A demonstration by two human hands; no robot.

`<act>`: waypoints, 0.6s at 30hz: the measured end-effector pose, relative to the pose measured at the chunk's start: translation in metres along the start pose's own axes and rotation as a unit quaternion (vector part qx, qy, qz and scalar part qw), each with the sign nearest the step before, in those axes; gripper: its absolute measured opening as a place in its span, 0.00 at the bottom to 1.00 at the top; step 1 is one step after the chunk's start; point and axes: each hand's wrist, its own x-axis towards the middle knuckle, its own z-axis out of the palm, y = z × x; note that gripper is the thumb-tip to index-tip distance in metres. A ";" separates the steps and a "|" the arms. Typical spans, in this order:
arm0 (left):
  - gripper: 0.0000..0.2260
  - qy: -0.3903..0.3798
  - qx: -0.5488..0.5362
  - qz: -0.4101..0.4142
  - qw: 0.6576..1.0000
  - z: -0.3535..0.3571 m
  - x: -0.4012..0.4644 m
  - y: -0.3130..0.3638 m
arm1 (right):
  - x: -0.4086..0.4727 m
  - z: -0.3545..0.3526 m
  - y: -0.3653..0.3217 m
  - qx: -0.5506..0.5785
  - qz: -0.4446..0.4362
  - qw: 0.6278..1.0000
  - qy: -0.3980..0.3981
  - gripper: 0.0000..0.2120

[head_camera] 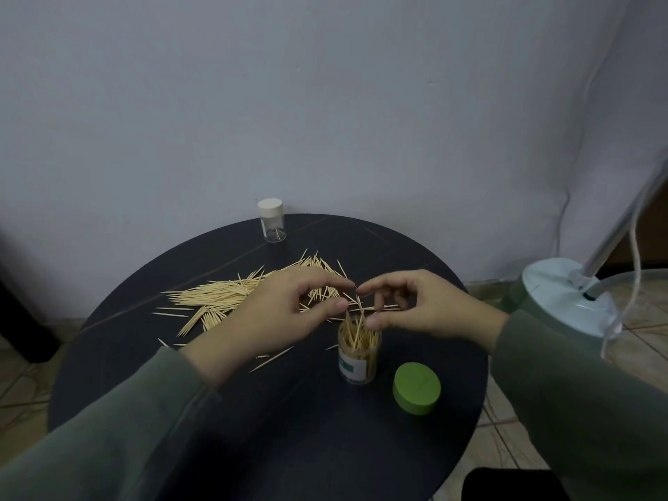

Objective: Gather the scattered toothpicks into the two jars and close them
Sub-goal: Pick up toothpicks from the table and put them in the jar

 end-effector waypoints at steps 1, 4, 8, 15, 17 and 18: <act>0.15 -0.010 0.039 0.028 0.999 0.001 -0.001 0.000 | 0.000 -0.002 0.000 -0.022 0.011 0.999 -0.020 0.26; 0.20 -0.062 0.091 0.055 0.992 0.004 -0.003 0.000 | -0.002 0.000 -0.001 -0.076 0.018 0.994 -0.076 0.34; 0.19 -0.083 0.099 0.078 0.988 0.007 -0.003 0.006 | 0.001 0.005 0.001 -0.104 0.024 0.990 -0.093 0.26; 0.13 0.006 0.044 0.078 0.996 0.017 -0.002 0.005 | 0.005 0.005 0.000 -0.092 0.014 0.992 -0.085 0.20; 0.13 0.030 0.047 0.054 0.997 0.024 -0.001 0.004 | 0.005 0.006 -0.001 -0.097 0.017 0.992 -0.084 0.21; 0.13 0.029 0.053 0.045 0.997 0.026 -0.001 0.004 | 0.006 0.007 -0.001 -0.096 0.017 0.992 -0.080 0.21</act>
